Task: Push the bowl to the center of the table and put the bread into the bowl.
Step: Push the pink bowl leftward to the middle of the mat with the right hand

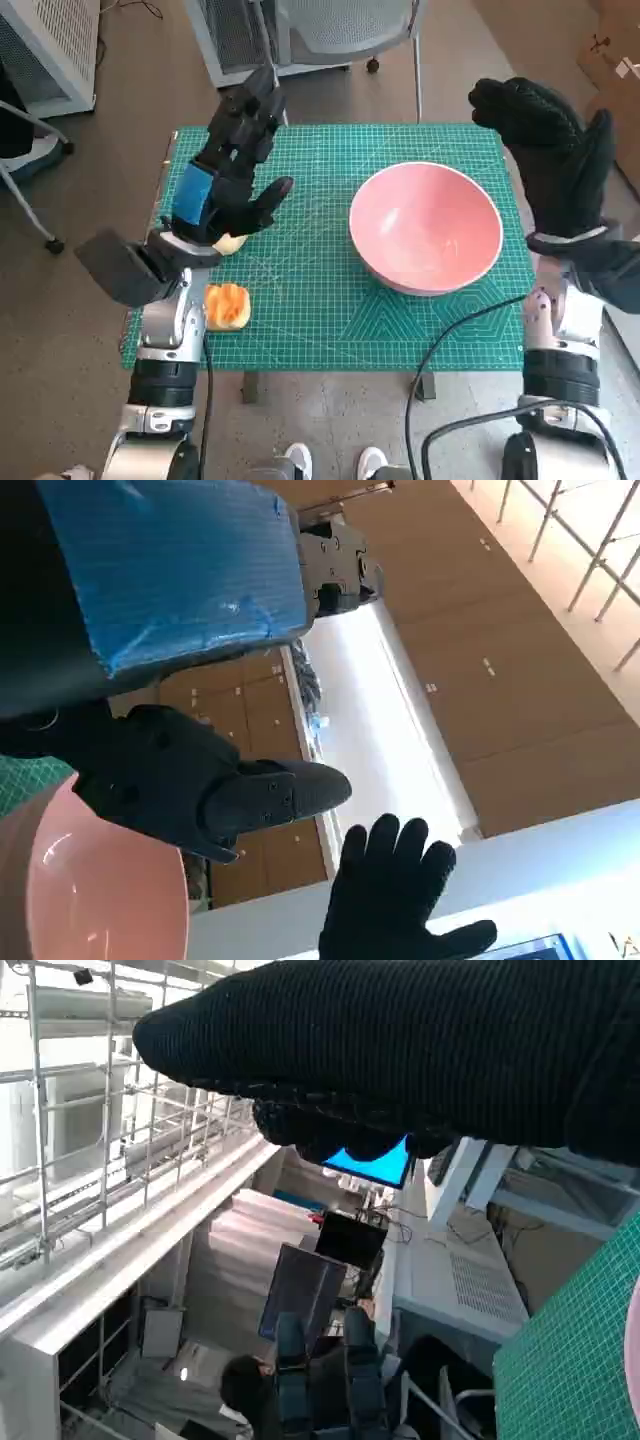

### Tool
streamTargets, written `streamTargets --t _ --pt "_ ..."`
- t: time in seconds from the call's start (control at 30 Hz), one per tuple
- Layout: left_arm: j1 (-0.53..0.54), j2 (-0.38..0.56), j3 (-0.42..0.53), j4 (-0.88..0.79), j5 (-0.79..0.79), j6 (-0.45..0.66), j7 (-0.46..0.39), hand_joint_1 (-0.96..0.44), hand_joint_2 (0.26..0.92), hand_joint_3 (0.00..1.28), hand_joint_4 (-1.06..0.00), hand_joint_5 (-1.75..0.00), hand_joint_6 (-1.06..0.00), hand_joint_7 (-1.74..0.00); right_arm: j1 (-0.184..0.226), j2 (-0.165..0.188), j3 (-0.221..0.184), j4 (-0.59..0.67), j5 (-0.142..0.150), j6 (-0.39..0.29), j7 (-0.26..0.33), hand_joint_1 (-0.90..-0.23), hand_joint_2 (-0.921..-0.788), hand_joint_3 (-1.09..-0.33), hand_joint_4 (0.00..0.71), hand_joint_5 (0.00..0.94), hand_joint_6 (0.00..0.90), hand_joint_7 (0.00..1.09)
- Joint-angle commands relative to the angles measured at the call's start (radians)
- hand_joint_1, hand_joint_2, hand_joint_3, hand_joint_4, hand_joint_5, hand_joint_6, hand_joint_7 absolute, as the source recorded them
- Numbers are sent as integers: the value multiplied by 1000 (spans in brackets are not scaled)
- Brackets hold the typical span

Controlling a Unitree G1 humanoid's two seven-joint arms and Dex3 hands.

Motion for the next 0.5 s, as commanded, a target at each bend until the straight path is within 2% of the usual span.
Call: streamTargets --t 0.03,0.5 --pt "16 10 3 -18 -5 -7 -5 -418 754 571 1 1 1 -274 1 -6 -3 33 -5 -6 12 -617 -921 -700 245 0 385 0" --pt "22 19 5 -28 -3 -4 -4 -423 743 599 1 1 1 -283 3 -6 0 36 -12 -22 4 -616 -921 -708 237 0 378 1"
